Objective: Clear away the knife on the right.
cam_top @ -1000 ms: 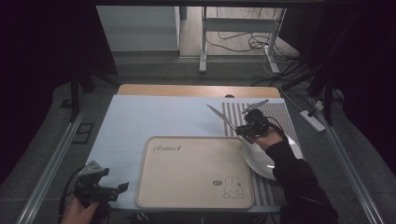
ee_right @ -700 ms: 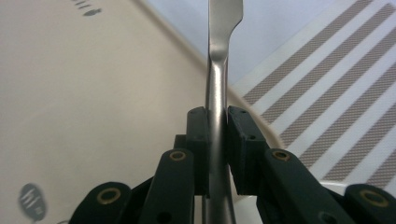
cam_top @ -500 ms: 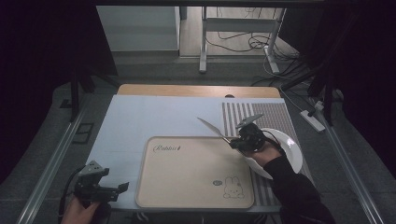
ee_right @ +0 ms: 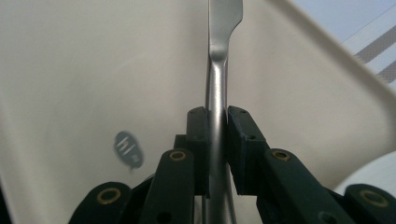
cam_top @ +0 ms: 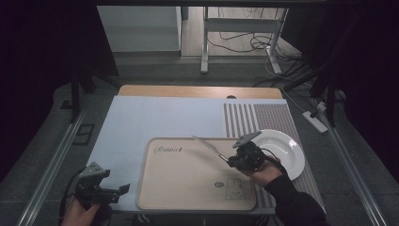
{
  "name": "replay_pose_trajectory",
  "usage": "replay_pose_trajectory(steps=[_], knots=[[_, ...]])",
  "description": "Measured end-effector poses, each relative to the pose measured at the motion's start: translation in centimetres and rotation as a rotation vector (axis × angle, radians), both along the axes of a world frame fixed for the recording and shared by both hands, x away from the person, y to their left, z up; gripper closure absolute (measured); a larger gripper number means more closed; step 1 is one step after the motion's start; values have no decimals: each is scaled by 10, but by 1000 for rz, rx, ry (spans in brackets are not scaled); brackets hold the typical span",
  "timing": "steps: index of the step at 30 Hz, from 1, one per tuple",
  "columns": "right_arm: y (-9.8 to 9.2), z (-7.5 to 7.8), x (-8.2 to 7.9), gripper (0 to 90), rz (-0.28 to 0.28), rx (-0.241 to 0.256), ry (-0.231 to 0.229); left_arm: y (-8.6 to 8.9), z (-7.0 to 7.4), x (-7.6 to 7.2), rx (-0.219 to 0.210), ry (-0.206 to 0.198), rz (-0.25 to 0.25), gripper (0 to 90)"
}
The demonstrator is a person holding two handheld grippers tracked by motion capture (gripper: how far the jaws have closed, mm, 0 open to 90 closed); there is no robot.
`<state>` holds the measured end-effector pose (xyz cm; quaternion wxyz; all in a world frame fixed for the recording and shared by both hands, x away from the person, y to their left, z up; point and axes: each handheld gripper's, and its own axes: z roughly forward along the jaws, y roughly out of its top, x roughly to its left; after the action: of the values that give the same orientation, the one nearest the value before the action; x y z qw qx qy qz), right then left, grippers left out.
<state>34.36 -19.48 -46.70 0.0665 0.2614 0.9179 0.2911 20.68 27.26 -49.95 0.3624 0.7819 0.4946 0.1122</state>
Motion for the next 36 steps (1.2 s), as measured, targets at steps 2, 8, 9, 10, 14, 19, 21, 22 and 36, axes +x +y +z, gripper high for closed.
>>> replay_pose_trajectory(steps=[2,8,9,10,14,19,21,22,36], knots=[[1,-2,-6,804,4,-11,0,0,0,0,0,0,0,24],[1,-17,-23,804,19,-68,23,0,0,0,1,-1,0,24],[1,-19,-25,804,20,-76,27,0,0,0,1,0,-1,24],[1,-21,-26,804,21,-83,32,0,0,0,1,0,0,24],[0,-31,-31,800,38,-119,59,0,0,0,2,0,0,24],[-2,-28,-29,743,38,-78,74,0,0,0,4,2,0,24],[1,-22,-24,808,47,-52,72,0,0,0,3,2,0,24],[4,-19,-22,855,66,-51,70,0,0,1,4,3,0,24],[73,-38,8,900,231,-92,43,-1,0,0,8,0,0,25]])
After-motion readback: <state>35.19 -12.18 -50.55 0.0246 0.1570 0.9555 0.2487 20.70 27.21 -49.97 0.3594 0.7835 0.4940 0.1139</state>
